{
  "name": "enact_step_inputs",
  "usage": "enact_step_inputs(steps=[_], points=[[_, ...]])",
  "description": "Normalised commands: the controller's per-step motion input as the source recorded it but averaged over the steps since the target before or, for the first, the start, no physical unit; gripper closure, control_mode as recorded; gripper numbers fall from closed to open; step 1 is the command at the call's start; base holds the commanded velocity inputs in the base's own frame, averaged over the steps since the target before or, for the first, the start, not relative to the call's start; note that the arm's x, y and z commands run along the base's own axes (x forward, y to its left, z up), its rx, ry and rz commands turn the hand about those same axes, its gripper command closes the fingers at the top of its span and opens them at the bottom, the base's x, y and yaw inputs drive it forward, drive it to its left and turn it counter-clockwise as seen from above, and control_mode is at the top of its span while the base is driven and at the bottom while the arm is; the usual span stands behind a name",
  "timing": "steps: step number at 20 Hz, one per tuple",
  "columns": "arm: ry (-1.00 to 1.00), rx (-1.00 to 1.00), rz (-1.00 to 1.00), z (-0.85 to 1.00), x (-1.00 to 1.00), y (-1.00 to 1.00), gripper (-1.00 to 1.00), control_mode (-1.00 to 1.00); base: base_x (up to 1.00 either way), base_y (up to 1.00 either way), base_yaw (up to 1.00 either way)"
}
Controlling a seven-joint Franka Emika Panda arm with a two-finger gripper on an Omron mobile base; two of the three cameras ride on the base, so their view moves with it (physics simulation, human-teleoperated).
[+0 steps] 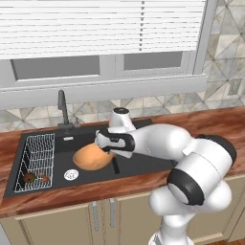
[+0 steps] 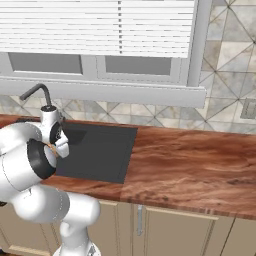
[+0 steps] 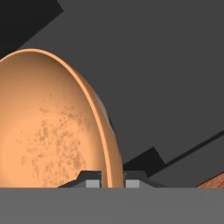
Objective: Dump the mushroom and apple from the bowl so the bowl can be washed. Place the bowl in the sink after clearing the leftovers.
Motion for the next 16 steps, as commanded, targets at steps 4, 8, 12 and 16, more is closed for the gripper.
enact_step_inputs(steps=[4, 8, 12, 16], points=[[0.0, 0.0, 0.0, -0.08, 0.04, 0.22, 1.0, -1.0, 0.0, 0.0, 0.0], [0.0, 0.0, 0.0, -0.19, 0.01, 0.04, 1.0, -1.0, 0.0, 0.0, 0.0], [0.0, 0.0, 0.0, -0.26, 0.0, 0.0, 1.0, -1.0, 0.0, 0.0, 0.0], [0.0, 0.0, 0.0, -0.2, 0.03, 0.0, 1.0, -1.0, 0.0, 0.0, 0.0]])
